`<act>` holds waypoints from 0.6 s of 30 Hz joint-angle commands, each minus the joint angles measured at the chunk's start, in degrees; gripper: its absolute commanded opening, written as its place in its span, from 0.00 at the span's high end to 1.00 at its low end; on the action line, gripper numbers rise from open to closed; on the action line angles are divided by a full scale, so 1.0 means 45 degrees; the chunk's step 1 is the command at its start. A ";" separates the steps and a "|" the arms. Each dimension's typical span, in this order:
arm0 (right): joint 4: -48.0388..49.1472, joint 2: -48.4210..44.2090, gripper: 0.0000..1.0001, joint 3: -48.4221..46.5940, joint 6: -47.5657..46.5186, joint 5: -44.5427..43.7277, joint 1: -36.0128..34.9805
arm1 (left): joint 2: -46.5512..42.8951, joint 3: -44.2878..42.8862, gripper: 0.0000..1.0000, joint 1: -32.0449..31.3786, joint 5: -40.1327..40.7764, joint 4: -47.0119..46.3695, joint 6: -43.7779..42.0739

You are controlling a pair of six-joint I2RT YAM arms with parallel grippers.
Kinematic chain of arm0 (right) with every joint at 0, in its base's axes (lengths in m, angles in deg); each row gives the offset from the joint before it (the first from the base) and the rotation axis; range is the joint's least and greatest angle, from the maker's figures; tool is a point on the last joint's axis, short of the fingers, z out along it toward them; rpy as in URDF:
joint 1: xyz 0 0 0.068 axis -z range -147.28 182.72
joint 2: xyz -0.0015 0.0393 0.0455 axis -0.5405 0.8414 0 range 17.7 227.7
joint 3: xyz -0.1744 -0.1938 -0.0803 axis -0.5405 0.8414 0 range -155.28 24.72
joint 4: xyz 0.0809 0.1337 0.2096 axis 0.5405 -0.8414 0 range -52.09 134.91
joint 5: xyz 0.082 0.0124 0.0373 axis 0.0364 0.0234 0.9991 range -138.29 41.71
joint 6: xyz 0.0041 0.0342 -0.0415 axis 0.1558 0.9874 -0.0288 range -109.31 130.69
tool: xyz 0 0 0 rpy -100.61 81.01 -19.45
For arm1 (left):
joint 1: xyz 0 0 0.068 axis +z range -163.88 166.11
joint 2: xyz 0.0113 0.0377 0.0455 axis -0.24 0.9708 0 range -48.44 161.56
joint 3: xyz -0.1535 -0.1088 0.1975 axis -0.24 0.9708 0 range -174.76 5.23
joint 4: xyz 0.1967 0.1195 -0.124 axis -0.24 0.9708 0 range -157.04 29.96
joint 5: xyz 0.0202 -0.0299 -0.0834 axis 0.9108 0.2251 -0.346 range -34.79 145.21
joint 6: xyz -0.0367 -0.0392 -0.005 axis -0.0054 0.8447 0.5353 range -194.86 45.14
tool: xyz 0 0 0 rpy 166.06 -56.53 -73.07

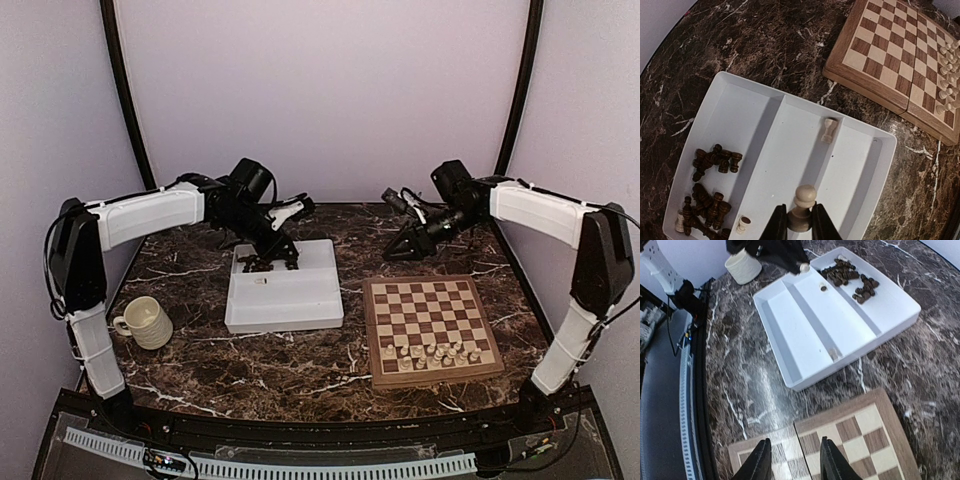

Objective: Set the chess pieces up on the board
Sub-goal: Pick up the storage box, then pass from the left arm to the right

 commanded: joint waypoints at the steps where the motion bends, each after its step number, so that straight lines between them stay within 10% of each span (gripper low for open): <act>1: 0.1520 0.1810 0.64 -0.1722 0.3260 0.2472 -0.0790 | -0.1649 0.1205 0.93 -0.0397 -0.1558 -0.2514 0.1512; 18: 0.3497 0.4455 0.63 -0.3902 0.7674 0.5123 -0.2063 | -0.1565 0.1412 0.92 -0.2222 -0.0733 -0.3813 0.2178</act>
